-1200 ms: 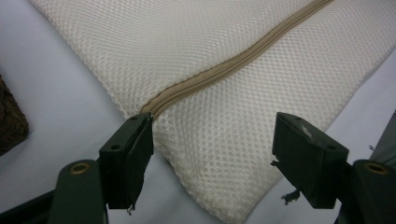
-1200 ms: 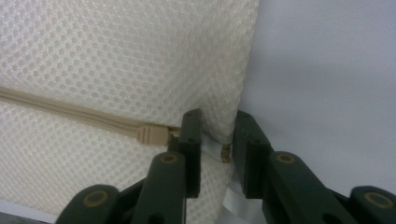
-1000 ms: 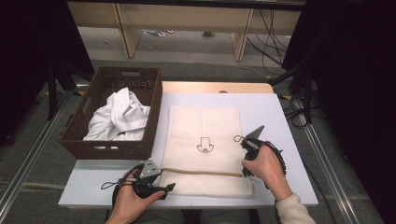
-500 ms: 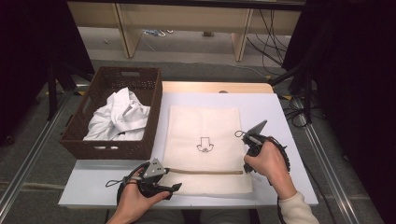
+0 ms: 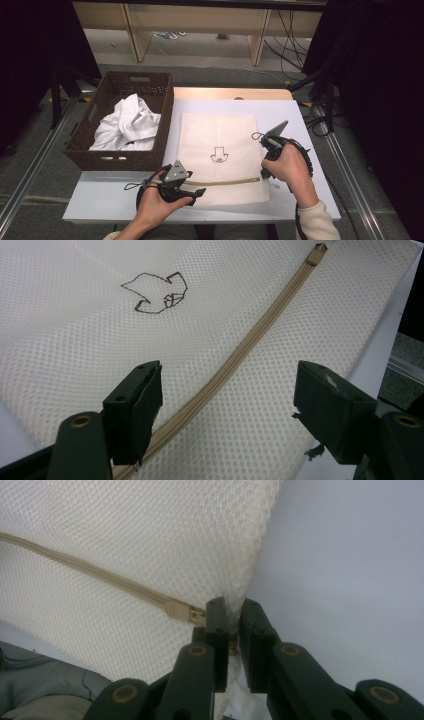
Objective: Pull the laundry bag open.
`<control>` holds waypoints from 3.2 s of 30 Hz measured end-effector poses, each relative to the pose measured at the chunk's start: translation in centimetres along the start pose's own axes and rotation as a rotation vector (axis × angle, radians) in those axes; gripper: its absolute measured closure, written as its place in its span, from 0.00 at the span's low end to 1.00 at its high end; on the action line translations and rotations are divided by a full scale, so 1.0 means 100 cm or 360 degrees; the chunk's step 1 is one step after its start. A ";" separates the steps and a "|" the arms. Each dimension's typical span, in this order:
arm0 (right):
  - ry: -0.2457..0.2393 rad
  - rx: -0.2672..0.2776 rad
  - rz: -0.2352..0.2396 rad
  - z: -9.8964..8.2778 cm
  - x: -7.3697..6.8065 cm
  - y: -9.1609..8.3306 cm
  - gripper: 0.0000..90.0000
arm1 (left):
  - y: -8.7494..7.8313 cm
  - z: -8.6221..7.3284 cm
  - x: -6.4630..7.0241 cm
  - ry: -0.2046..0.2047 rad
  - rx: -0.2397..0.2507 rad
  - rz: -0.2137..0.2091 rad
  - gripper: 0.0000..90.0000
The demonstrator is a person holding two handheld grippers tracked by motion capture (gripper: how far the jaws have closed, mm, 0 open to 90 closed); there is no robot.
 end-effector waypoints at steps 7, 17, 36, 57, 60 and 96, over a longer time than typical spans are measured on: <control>-0.0010 0.0018 -0.0013 0.000 -0.003 -0.003 0.94 | 0.011 0.016 0.008 0.0055 0.0022 -0.0039 0.32; -0.0039 0.0055 0.0010 0.000 -0.003 -0.004 0.94 | 0.045 0.040 0.037 0.0128 0.0047 -0.0203 0.34; -0.0041 0.0060 0.0010 0.002 -0.004 -0.005 0.93 | 0.076 0.041 0.050 0.0105 0.0048 -0.0354 0.35; -0.0124 0.0096 0.0042 0.004 -0.003 -0.003 0.93 | 0.117 0.052 0.074 0.0114 0.0048 -0.0507 0.39; -0.0135 0.0108 0.0032 0.005 -0.002 -0.002 0.93 | 0.120 0.052 0.075 0.0117 0.0049 -0.0512 0.40; -0.0130 0.0144 0.0026 0.006 -0.003 -0.001 0.93 | 0.121 0.047 0.074 0.0015 0.0076 -0.0489 0.66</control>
Point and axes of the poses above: each handheld gripper's, and its own axes: y roughly forward along the jaws, z roughly out of its top, x roughly to its right, the point moved 8 cm from there along y, roughly forward along the jaws, and after that the axes turned 8 degrees about x, right-handed, at the moved point
